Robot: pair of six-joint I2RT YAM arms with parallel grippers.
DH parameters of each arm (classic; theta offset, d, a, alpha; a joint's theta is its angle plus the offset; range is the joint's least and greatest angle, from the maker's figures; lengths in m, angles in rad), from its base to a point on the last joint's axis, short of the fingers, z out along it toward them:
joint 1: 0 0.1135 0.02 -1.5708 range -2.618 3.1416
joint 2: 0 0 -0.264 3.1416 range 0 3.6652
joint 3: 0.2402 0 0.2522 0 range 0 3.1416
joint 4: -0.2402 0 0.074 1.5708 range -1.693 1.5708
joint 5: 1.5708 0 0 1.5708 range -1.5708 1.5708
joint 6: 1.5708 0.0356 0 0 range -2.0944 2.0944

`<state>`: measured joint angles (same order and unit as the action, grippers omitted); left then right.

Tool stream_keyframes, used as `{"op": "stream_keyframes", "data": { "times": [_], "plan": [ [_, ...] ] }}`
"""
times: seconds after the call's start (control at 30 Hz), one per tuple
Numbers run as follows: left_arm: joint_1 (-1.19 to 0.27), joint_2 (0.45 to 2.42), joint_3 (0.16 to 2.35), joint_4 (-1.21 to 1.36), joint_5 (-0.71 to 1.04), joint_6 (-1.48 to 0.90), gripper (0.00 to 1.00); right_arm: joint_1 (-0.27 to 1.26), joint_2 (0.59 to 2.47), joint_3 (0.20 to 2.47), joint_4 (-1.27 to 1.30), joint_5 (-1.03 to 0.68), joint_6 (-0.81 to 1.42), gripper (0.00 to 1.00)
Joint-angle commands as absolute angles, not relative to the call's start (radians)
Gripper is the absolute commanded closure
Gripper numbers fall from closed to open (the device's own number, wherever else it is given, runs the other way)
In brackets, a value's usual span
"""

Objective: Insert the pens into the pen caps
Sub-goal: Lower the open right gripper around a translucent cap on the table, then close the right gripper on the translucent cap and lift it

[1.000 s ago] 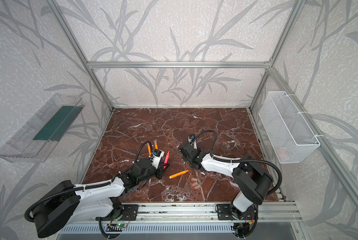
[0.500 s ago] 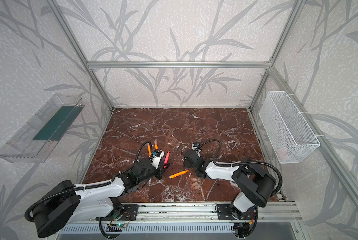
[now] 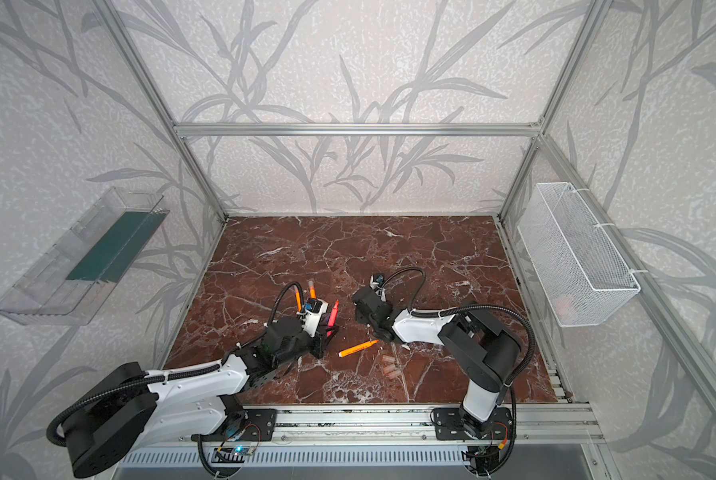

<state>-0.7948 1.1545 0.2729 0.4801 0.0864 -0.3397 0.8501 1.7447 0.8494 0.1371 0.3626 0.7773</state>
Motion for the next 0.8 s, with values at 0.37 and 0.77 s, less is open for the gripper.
{"op": "stream_keyframes", "data": {
  "times": [0.37, 0.77],
  "plan": [
    [-0.793, 1.140, 0.280, 0.485, 0.075, -0.328, 1.00, 0.854, 1.825, 0.969, -0.002, 0.399, 0.696, 0.40],
    [-0.789, 1.093, 0.250, 0.468, -0.114, -0.365, 1.00, 0.865, 1.920, 1.098, -0.011, 0.326, 0.645, 0.38]
  ]
}}
